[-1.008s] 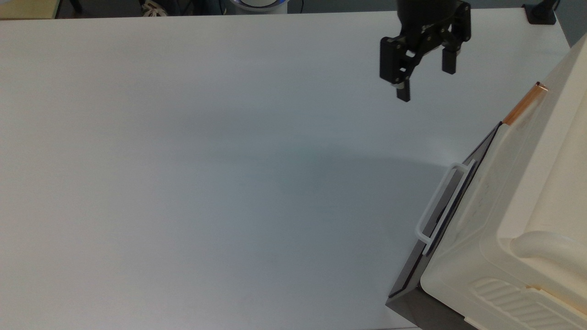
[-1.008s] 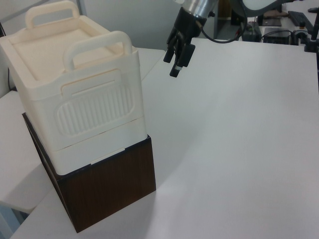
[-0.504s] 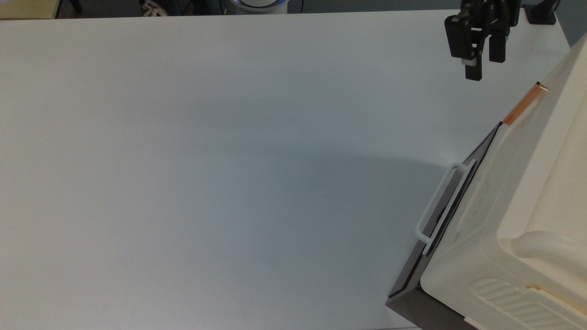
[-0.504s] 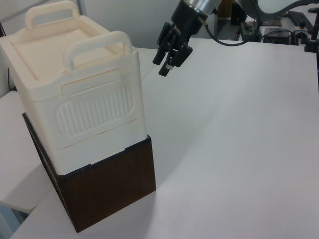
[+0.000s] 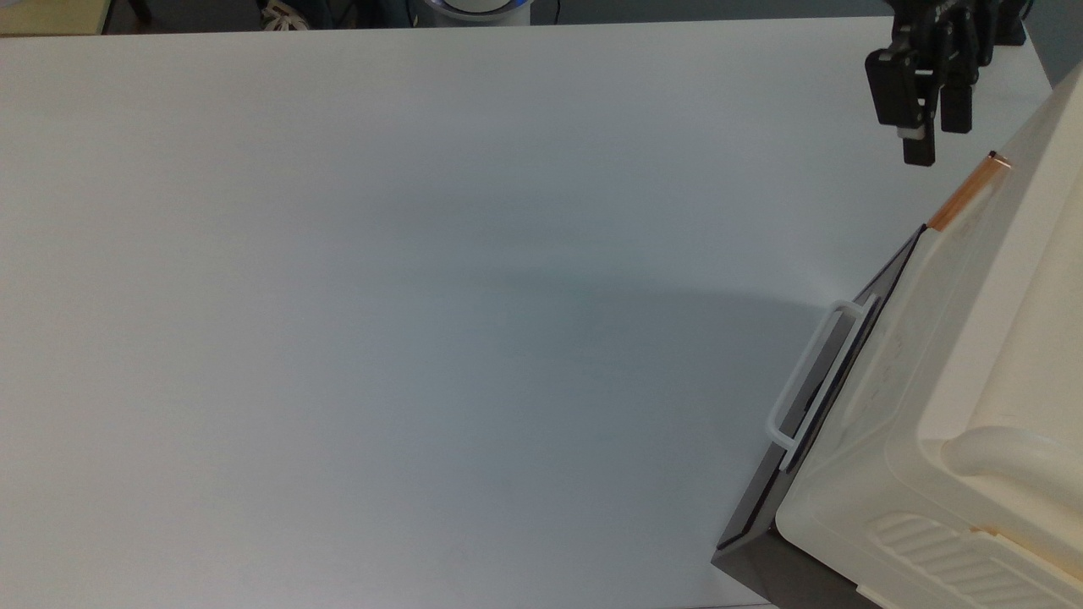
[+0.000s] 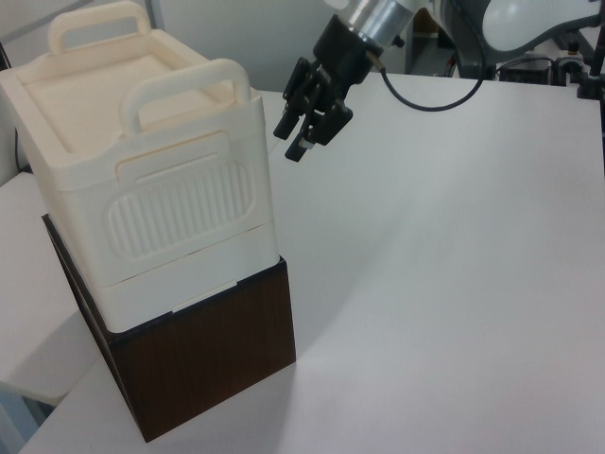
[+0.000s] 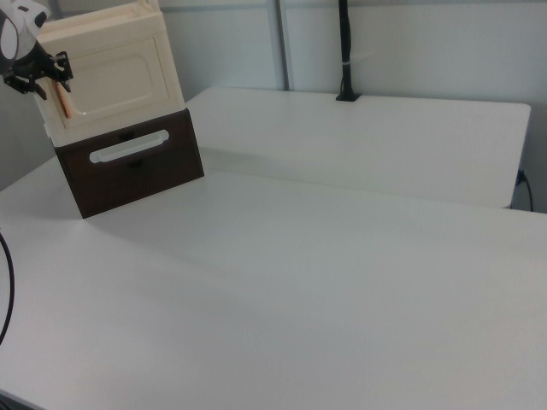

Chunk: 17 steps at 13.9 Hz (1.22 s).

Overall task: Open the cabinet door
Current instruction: 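Lower the gripper onto the orange handle and close it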

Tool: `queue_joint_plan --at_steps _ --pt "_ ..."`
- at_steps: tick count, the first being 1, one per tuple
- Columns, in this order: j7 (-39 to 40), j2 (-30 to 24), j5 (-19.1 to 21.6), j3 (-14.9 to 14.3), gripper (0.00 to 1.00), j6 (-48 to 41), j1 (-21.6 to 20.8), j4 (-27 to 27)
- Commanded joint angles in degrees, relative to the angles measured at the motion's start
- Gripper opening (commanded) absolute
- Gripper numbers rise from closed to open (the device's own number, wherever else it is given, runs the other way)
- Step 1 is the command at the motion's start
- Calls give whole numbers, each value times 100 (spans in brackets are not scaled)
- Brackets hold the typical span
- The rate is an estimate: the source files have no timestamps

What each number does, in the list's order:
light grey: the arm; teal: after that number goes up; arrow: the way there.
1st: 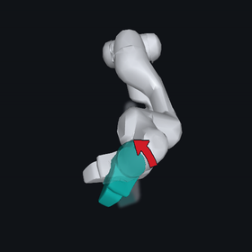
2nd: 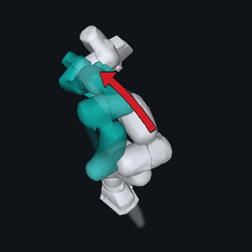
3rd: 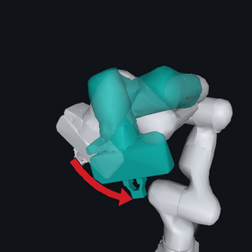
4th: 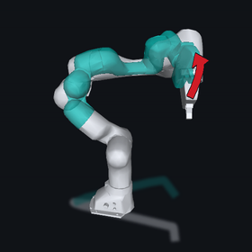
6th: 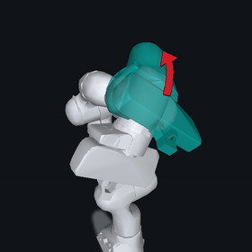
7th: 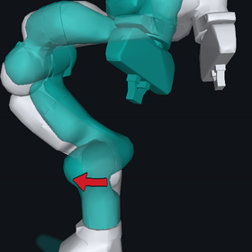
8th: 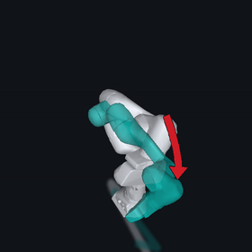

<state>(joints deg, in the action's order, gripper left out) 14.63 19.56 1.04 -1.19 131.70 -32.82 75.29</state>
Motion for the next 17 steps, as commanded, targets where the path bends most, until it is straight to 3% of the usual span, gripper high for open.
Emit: queue_joint_plan --at_steps 1,5,10,13,15,17 --pt "92 276 -51 -136 50 101 -207 -278" --pt "66 320 -33 -215 31 548 -208 -226" --pt "22 461 -16 -268 28 830 -225 -225" --pt "31 443 28 -285 4 839 -225 -199" --pt "22 391 37 -285 2 839 -225 -120" --pt "75 -20 308 -285 2 778 -190 203"
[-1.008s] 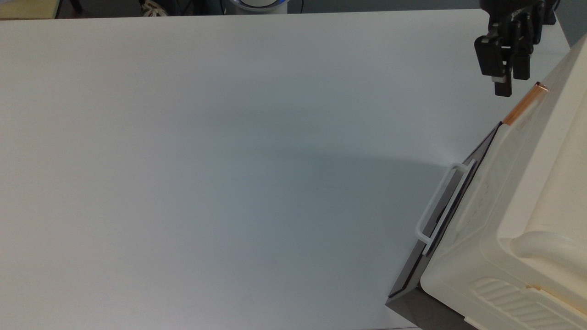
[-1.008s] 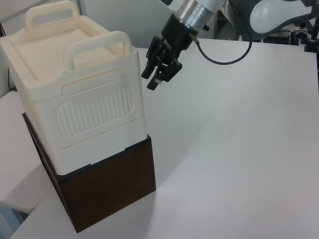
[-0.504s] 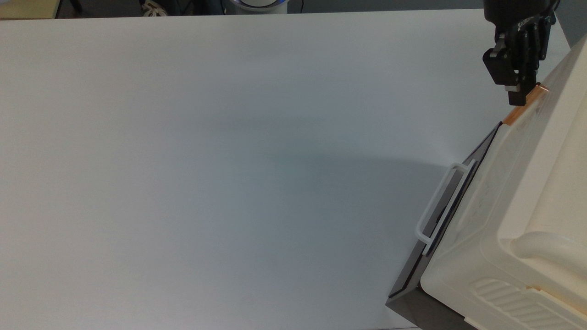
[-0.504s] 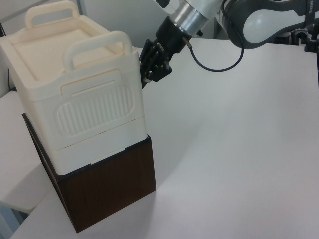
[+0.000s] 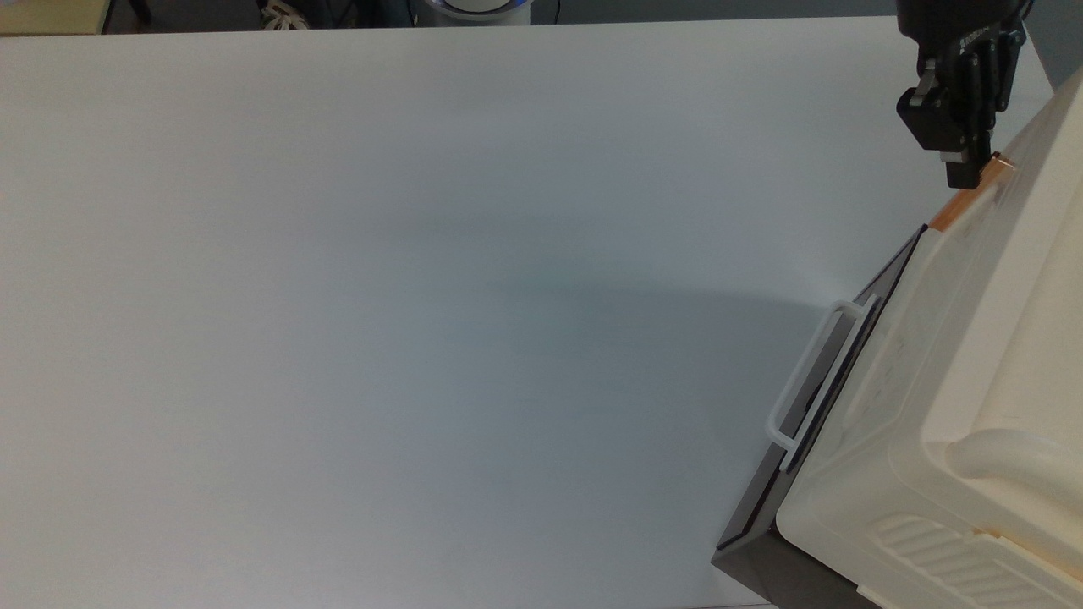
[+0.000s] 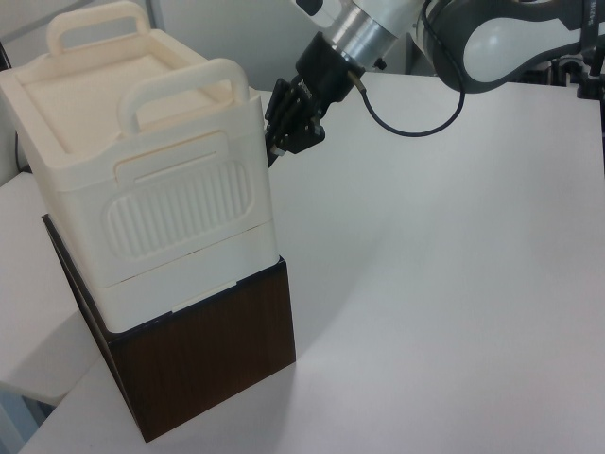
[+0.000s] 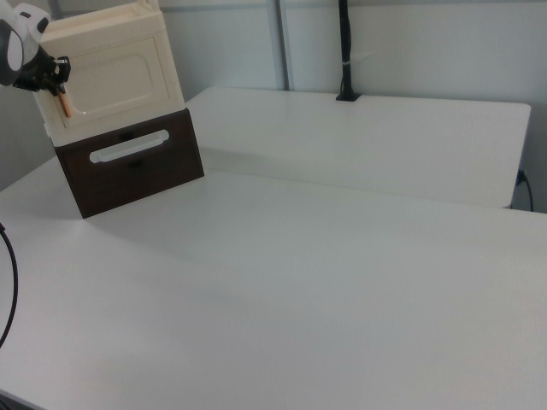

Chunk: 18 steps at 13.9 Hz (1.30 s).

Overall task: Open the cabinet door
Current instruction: 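Pull the handle to swing the cabinet door open, then release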

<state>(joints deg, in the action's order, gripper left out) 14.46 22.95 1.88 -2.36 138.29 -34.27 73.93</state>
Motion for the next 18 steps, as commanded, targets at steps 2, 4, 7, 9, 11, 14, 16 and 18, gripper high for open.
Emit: queue_joint_plan --at_steps 2,4,7,9,11,14,16,18 --pt "75 -737 357 -168 2 85 -1 849" --pt "66 -818 366 -168 2 -247 122 922" --pt "92 -1142 366 -168 4 -1116 420 922" --pt "101 -1484 366 -177 49 -2194 805 948" --pt "109 -1714 314 -177 100 -3023 1228 1045" --pt "75 -1802 217 -404 100 -3720 1651 1036" --pt "-48 -1907 94 -572 100 -4332 1905 1045" --pt "-756 -2048 102 -529 100 -4800 2448 1089"
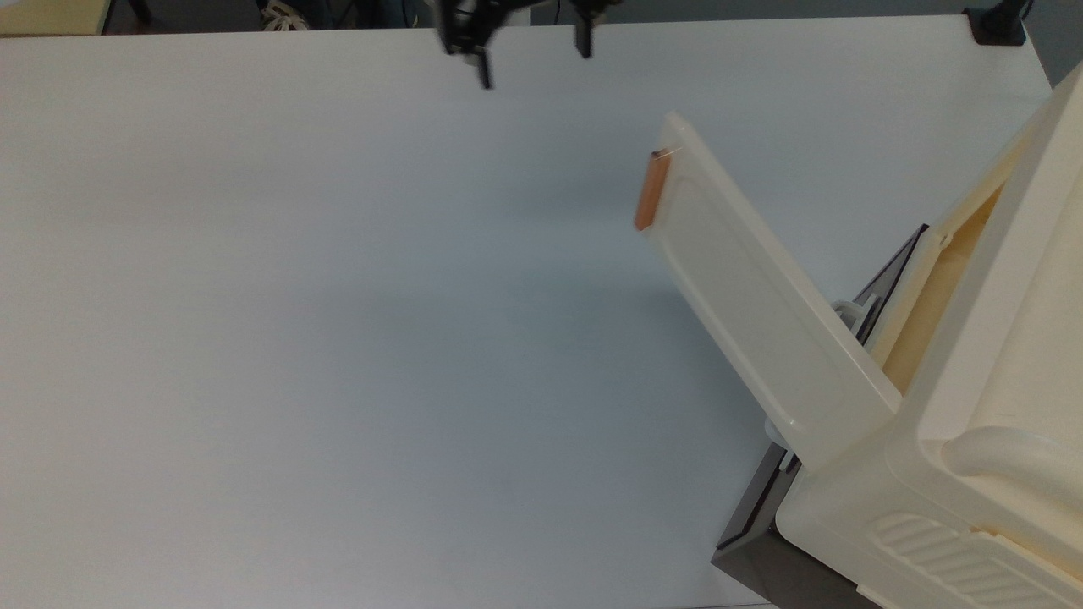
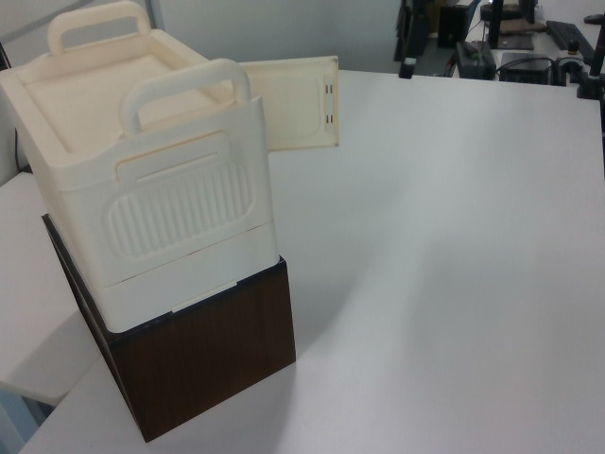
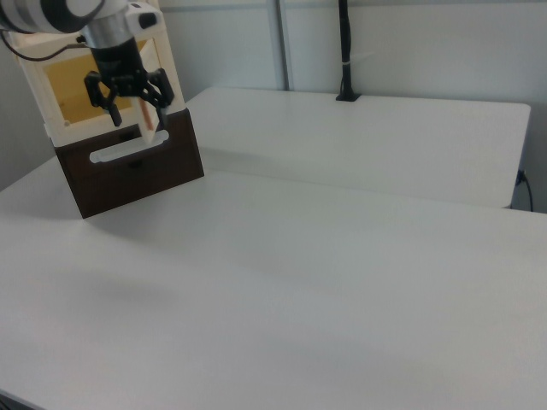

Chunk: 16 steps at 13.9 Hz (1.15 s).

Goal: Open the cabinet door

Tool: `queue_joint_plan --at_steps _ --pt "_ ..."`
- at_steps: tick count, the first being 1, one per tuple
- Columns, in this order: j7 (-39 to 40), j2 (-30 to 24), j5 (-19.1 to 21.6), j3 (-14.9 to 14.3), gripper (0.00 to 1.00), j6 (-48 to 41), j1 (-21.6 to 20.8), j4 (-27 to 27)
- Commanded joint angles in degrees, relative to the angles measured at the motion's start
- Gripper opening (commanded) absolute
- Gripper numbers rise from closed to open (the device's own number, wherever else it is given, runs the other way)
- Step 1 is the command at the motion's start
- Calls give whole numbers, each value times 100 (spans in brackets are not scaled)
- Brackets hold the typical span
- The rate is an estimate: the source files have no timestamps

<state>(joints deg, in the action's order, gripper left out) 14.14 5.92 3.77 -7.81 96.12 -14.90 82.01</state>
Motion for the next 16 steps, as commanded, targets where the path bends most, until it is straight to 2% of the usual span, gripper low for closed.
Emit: queue_joint_plan --at_steps 1,3,6,9,16 --pt "-1450 -380 -95 104 100 -708 932 324" --pt "-1756 -407 -200 367 100 -787 1496 377" --pt "-1800 -512 -324 386 100 -840 1849 404" --pt "-1818 -451 -473 316 100 -867 1885 403" --pt "-1818 -381 -473 245 100 -858 1894 368"
